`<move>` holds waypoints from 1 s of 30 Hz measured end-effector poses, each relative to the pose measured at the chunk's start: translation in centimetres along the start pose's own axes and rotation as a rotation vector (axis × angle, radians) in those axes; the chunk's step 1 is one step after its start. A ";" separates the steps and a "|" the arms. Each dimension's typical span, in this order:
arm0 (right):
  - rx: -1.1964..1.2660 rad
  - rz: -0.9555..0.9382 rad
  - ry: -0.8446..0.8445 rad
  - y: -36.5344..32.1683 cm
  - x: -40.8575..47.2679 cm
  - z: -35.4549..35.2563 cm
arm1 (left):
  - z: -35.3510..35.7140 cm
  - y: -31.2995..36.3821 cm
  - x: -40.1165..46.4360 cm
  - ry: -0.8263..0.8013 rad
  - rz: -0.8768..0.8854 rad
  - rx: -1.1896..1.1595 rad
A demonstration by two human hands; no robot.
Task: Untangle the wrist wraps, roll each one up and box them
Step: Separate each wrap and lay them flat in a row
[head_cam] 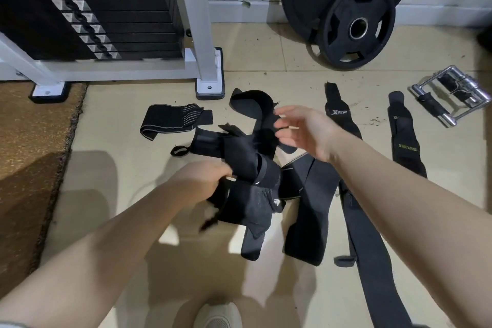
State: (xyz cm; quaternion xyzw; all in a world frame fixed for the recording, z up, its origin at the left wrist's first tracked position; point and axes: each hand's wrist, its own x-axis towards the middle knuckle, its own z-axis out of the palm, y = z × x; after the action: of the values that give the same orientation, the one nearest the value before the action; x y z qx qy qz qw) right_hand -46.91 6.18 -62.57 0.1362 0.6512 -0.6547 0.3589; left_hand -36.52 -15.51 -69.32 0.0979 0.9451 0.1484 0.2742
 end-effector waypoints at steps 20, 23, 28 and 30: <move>-0.822 -0.547 -0.315 -1.7 -3.1 3.6 | -7.0 3.2 -1.6 0.154 0.200 -1.024; -1.152 -0.698 -0.262 -1.8 -2.4 4.0 | -8.5 3.6 -1.1 0.358 0.065 -0.972; -1.148 -0.757 -0.030 -1.7 -1.2 5.1 | -9.4 1.8 -1.2 0.081 -0.088 -0.946; -1.131 -0.719 0.048 -0.9 -0.1 5.1 | -9.2 0.5 -1.2 0.219 -0.181 -0.885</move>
State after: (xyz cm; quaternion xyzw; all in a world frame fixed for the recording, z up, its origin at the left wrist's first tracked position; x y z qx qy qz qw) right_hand -45.92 1.23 -61.22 -0.2839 0.9066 -0.2884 0.1199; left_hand -40.52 -17.45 -61.15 -0.1278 0.8192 0.5222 0.1999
